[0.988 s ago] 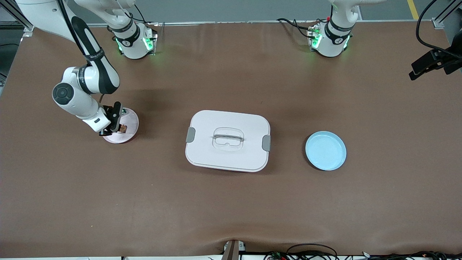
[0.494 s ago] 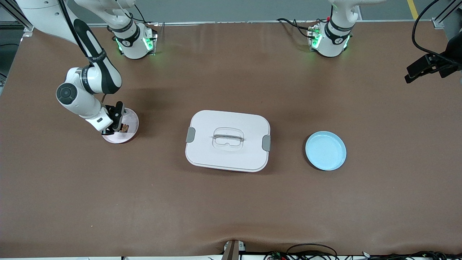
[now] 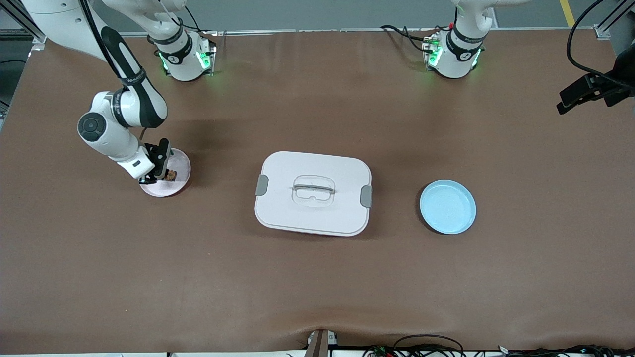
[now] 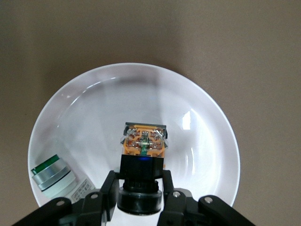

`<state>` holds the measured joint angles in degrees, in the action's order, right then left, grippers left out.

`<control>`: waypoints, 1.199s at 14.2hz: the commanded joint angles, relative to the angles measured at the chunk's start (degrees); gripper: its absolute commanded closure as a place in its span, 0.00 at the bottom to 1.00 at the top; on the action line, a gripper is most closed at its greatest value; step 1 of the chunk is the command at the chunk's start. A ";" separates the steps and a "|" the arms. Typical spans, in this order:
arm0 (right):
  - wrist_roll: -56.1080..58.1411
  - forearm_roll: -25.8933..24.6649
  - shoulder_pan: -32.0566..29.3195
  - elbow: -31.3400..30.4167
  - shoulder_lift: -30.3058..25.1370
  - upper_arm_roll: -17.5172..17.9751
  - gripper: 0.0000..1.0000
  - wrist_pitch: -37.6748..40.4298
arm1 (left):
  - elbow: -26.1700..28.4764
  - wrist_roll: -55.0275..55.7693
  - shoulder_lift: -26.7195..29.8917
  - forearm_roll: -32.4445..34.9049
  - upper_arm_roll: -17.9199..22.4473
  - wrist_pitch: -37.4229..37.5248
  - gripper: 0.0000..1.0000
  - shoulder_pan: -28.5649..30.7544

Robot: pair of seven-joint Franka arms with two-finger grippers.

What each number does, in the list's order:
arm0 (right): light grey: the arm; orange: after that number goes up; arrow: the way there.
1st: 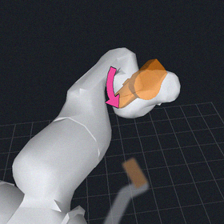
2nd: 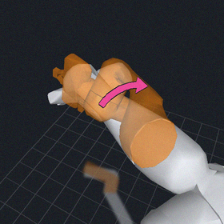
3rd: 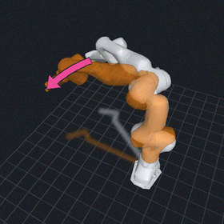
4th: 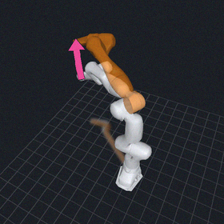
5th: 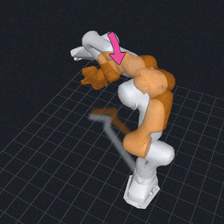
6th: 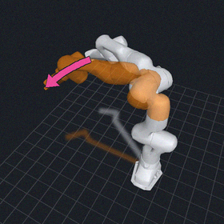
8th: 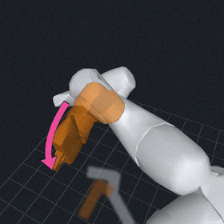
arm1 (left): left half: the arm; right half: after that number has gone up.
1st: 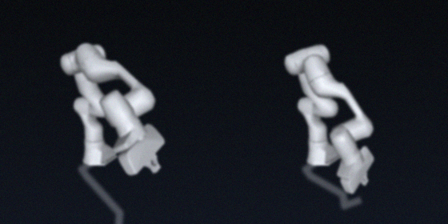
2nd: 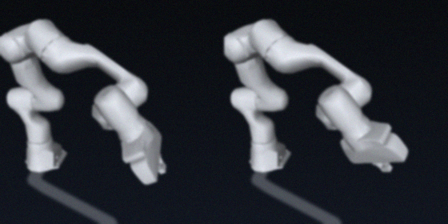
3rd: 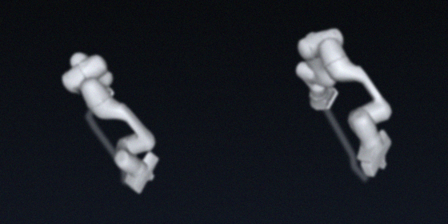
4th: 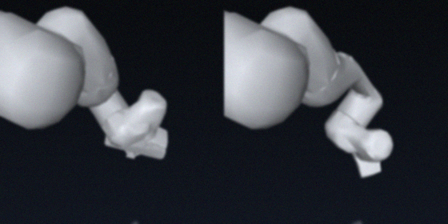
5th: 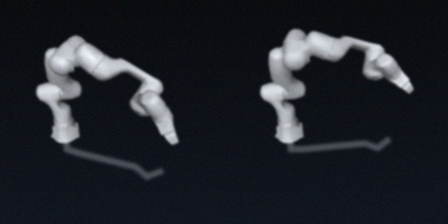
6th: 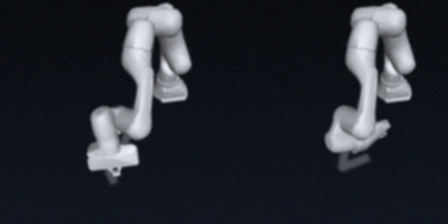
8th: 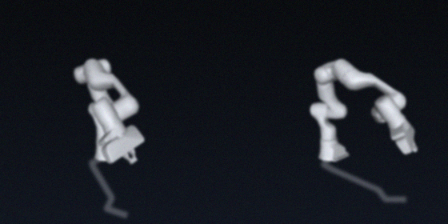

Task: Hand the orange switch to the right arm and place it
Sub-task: 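Lower the switch onto the pink plate and open the right gripper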

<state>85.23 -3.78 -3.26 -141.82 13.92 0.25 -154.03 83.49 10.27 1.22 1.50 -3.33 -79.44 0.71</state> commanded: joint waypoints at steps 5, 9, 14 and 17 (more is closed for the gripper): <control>0.99 -1.14 -1.22 1.10 -0.30 0.81 0.00 -1.81 | 0.44 -0.25 0.63 -0.89 -0.01 -0.54 0.00 0.25; 1.25 -1.14 -1.05 3.39 -0.21 0.89 0.00 -1.37 | 0.44 -0.17 0.45 -0.97 -0.01 -0.63 0.00 0.16; 1.08 -0.71 -1.57 9.09 -0.39 0.81 0.00 5.29 | 0.44 -0.25 0.45 -0.97 -0.01 -0.63 0.00 -0.10; -4.16 0.17 -2.18 9.72 -1.35 0.72 0.00 5.58 | 0.44 -0.43 0.80 -0.97 -0.01 -0.45 0.00 -0.10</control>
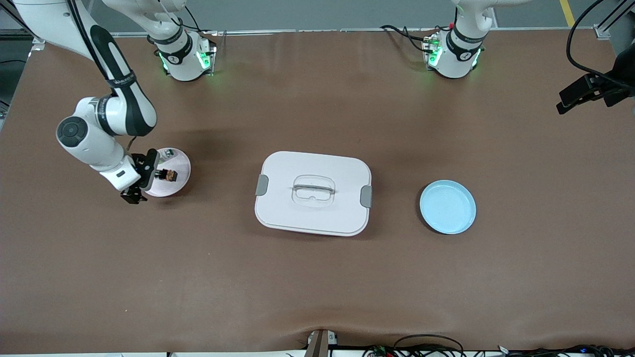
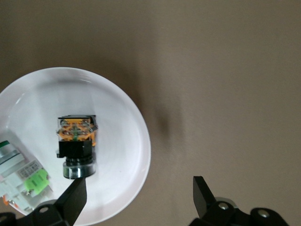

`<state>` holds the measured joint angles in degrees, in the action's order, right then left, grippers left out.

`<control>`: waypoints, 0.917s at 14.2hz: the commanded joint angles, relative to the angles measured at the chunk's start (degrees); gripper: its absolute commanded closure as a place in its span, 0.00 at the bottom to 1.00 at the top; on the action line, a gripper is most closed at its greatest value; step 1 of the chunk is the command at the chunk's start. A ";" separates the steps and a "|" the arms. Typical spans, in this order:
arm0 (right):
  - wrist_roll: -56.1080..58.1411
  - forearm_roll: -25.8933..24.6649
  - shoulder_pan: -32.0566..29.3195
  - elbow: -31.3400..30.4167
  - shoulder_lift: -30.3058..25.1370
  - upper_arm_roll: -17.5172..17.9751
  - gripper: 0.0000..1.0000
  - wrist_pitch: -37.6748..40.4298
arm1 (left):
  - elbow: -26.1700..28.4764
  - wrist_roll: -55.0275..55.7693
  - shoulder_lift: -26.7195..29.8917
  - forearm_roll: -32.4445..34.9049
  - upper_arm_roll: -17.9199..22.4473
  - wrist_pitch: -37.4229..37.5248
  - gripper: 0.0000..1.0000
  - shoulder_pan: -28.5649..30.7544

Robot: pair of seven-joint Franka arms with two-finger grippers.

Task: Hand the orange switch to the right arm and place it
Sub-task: 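Lower the switch onto the pink plate and open the right gripper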

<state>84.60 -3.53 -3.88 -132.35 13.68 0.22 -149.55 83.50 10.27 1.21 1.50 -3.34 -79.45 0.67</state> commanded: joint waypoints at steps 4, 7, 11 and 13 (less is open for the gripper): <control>-27.93 0.01 -2.01 -0.01 -1.11 0.83 0.00 1.80 | 0.53 -0.43 1.08 -1.06 0.00 -0.09 0.00 0.04; -44.82 0.01 -1.92 -0.27 -1.81 0.83 0.00 2.15 | 0.53 -0.43 1.08 -1.06 0.00 -0.09 0.00 0.04; -61.79 0.01 -1.92 -0.45 -2.69 0.74 0.00 2.24 | 0.53 -0.34 1.17 -1.06 0.00 -0.09 0.00 0.04; -67.70 0.01 -1.92 -0.45 -3.65 0.74 0.00 2.24 | 0.44 -0.43 1.17 -1.14 0.00 -0.09 0.00 0.04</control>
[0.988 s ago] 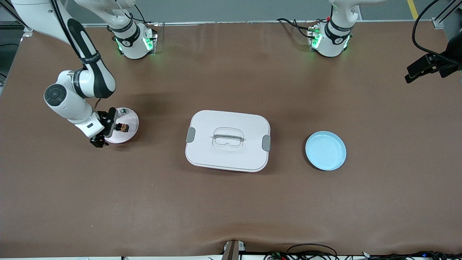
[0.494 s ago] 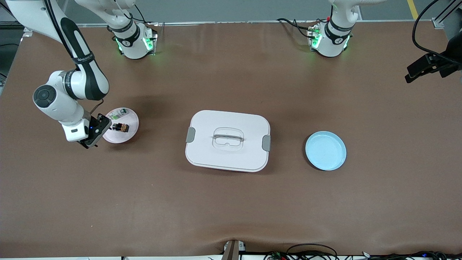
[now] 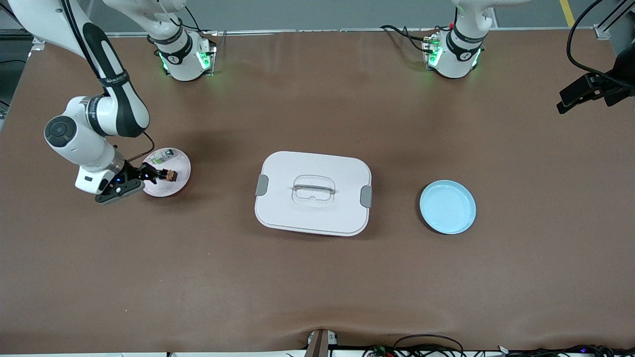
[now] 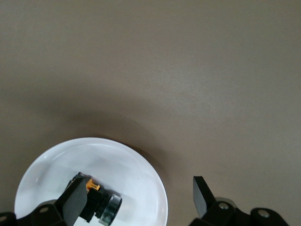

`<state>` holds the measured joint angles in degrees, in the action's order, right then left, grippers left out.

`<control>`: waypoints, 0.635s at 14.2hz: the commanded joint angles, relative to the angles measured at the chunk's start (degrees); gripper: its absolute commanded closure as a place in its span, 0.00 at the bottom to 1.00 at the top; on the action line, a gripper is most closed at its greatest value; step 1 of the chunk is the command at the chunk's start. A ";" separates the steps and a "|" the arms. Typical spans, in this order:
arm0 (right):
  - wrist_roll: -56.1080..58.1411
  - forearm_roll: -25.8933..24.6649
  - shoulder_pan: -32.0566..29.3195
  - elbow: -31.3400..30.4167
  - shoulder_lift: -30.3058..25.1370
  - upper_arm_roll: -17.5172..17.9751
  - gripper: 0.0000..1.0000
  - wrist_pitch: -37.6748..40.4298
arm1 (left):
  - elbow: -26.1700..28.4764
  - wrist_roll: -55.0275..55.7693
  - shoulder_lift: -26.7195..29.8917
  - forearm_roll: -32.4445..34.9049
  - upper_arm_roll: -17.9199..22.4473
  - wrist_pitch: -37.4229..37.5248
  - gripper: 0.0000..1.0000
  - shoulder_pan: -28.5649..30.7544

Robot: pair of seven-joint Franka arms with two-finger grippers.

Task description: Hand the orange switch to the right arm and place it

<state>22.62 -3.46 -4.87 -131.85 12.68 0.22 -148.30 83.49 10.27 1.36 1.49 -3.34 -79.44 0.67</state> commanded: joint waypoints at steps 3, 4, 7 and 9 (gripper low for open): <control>-16.51 -0.06 -0.93 -0.95 -4.24 0.75 0.00 0.55 | 0.44 -0.43 0.93 -1.14 0.00 -0.10 0.00 -0.05; -22.39 -0.06 -0.93 -0.87 -4.77 0.83 0.00 0.20 | 0.36 -0.43 0.93 -1.23 0.00 -0.10 0.00 -0.05; -26.93 -0.06 -0.93 -0.86 -6.52 0.83 0.00 2.04 | 0.36 -0.43 0.84 -1.23 0.00 -0.10 0.00 -0.05; -26.93 -0.06 -0.85 -0.69 -7.76 0.92 0.00 5.03 | 0.27 -0.43 0.67 -1.32 0.00 -0.18 0.00 -0.05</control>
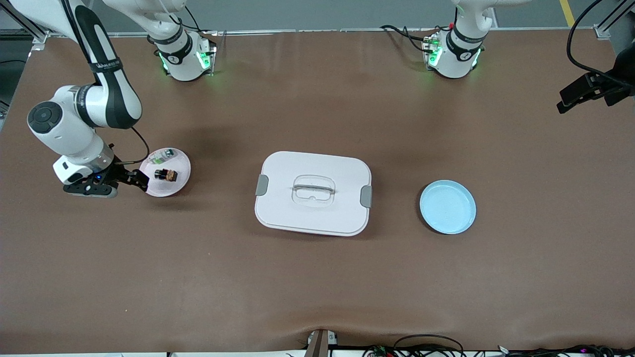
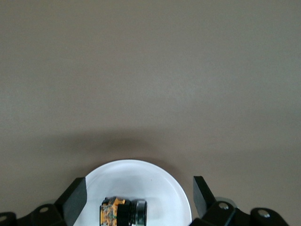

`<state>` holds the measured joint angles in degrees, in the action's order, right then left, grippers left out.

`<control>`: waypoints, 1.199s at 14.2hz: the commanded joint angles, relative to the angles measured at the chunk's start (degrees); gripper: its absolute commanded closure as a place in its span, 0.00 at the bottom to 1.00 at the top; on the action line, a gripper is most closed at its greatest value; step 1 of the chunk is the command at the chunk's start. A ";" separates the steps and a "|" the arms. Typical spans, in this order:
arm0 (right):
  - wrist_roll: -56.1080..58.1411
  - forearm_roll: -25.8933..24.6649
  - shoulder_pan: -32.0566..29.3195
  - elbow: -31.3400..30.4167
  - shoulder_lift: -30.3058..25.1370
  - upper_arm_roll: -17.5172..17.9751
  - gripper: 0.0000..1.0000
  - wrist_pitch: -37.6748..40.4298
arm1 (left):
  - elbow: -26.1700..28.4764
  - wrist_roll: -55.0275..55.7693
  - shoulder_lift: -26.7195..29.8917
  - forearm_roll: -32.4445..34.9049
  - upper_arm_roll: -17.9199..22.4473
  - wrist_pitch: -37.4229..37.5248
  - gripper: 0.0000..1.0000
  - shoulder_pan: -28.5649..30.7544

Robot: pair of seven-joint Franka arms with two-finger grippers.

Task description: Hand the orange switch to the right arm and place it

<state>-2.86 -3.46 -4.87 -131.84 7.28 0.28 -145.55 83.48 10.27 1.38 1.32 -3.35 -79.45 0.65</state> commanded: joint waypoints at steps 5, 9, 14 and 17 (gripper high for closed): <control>-1.01 -0.15 -1.02 0.52 -2.98 0.86 0.00 5.81 | 0.11 -0.43 0.64 -1.14 0.01 -0.36 0.00 0.05; -0.39 -0.06 -0.75 4.92 -3.15 1.13 0.00 8.08 | 0.10 -0.43 0.47 -1.14 0.01 -0.62 0.00 0.05; -0.65 0.03 -0.49 16.77 -2.97 1.22 0.00 23.89 | 0.10 -0.43 0.38 -1.23 0.01 -0.62 0.00 -0.04; -0.65 0.12 -0.49 22.13 -3.06 1.30 0.00 31.18 | 0.10 -0.43 0.47 -1.23 0.01 -0.62 0.00 -0.04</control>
<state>-3.28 -3.46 -4.87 -113.24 4.40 0.93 -119.03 83.47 10.27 1.38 1.05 -3.35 -79.65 0.65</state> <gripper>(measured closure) 0.000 0.000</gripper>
